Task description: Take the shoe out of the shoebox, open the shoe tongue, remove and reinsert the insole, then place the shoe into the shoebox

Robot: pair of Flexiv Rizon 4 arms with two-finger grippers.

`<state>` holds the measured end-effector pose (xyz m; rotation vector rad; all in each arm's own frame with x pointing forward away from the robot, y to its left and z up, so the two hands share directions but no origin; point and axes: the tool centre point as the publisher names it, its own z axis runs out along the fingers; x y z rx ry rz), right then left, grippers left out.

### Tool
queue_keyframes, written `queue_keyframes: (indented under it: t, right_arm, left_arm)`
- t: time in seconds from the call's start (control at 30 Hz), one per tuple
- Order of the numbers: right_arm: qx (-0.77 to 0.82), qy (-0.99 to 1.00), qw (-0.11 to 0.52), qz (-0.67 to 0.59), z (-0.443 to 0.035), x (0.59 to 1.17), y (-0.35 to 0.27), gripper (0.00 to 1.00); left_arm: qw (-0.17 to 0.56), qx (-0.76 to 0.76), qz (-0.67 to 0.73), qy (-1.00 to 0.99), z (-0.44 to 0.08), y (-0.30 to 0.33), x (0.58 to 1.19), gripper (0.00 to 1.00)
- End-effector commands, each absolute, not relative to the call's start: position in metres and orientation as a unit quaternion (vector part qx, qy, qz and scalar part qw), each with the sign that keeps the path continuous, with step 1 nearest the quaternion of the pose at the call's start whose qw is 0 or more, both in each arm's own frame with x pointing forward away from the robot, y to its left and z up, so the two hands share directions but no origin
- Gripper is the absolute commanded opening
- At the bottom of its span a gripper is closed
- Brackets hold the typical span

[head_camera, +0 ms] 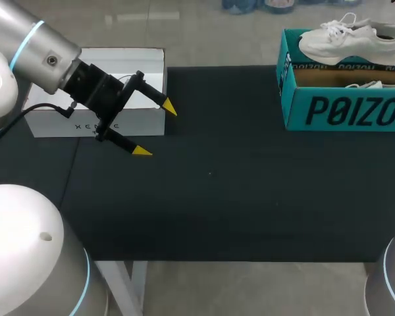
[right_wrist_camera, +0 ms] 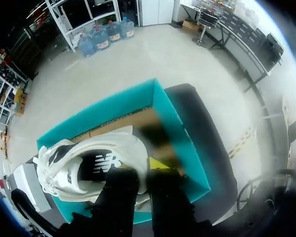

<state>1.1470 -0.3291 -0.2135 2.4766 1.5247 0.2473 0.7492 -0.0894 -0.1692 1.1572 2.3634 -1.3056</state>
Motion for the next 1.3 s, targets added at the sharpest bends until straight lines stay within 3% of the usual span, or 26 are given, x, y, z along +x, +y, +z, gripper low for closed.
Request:
queue_keyframes:
  t: [0.03,1.3]
  right_arm:
    - [0.842,0.524,0.104,0.081,-0.226,1.158,-0.338,0.00]
    - [0.840,0.533,0.079,0.060,-0.316,1.213,-0.376,0.00]
  left_arm:
    - [0.101,0.392,-0.441,0.801,-0.169,-0.089,0.749,1.00]
    - [0.101,0.392,-0.441,0.801,-0.169,-0.089,0.749,1.00]
